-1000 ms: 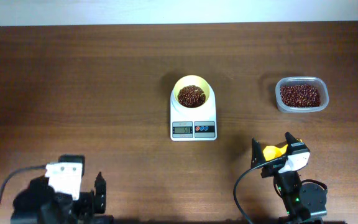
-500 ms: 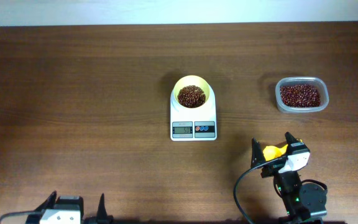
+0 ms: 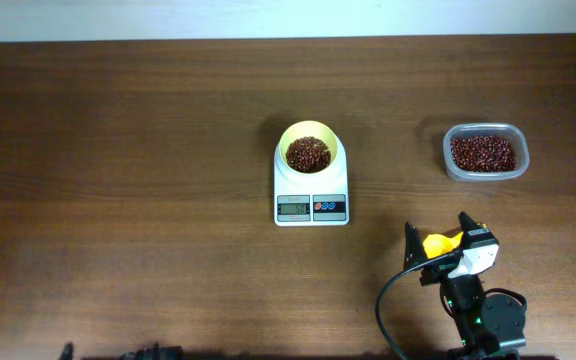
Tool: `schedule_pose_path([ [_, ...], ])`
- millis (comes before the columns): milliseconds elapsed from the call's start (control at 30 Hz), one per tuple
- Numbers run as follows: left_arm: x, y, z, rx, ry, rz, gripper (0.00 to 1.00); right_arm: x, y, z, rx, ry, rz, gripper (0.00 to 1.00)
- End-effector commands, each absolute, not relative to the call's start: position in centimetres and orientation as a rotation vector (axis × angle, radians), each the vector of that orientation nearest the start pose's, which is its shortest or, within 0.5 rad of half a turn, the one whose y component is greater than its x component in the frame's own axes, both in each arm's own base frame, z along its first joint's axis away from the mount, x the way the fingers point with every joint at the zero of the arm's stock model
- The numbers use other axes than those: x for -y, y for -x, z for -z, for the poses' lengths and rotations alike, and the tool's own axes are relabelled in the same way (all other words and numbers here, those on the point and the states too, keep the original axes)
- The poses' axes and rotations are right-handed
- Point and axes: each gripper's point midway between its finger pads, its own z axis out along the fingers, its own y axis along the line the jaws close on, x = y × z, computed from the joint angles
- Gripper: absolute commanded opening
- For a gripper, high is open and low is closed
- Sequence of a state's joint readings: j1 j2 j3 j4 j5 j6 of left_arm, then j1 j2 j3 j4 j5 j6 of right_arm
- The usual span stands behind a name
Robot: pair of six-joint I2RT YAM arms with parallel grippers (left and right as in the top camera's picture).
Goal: Scoop item into bowl and weigh 50g on scale
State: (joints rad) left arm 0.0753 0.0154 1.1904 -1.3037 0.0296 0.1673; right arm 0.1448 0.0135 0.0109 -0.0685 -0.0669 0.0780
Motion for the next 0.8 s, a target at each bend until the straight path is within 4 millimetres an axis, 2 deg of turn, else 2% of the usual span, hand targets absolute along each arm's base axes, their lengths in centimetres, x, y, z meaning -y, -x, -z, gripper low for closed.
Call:
schedule_pose_path([
  [0,0.6,-4.2,-35.2,-1.62,-0.13,-0.161,0.99,-4.6,-24.2,-15.7,-1.646,0.099,-0.217,0.99],
  [67,0.9,-5.3,-34.2,-1.649,-0.146,-0.142,0.99,-4.6,-24.2,-15.7,-1.646,0.099,-0.217,0.99],
  [133,0.8,-7.9,-32.8,-1.678,-0.152,-0.132,0.99,-4.6,-24.2,-15.7,-1.646,0.099,-0.217,0.99],
  [200,0.5,-11.8,-30.1,-1.714,-0.153,-0.128,0.99,-4.6,-24.2,-15.7,-1.646,0.099,-0.217,0.99],
  [300,0.1,-16.0,-27.4,-1.712,-0.153,-0.129,0.99,-4.6,-24.2,-15.7,-1.646,0.099,-0.217,0.99],
  [333,0.0,-17.9,-25.8,-1.708,-0.153,-0.129,0.99,-4.6,-24.2,-15.7,-1.646,0.099,-0.217,0.99],
  [400,-0.2,-19.9,-23.9,-1.692,-0.152,-0.131,0.99,-4.6,-24.2,-15.7,-1.646,0.099,-0.217,0.99],
  [500,-0.3,-21.7,-22.2,-1.66,-0.151,-0.135,0.99,-4.6,-24.2,-15.7,-1.646,0.099,-0.217,0.99],
  [633,-0.5,-23.1,-19.9,-1.646,-0.151,-0.137,0.99,-4.6,-24.2,-15.7,-1.646,0.099,-0.217,0.99],
  [767,-0.7,-23.5,-18.6,-1.664,-0.142,-0.145,0.99,-4.6,-24.2,-15.7,-1.646,0.099,-0.217,0.99],
])
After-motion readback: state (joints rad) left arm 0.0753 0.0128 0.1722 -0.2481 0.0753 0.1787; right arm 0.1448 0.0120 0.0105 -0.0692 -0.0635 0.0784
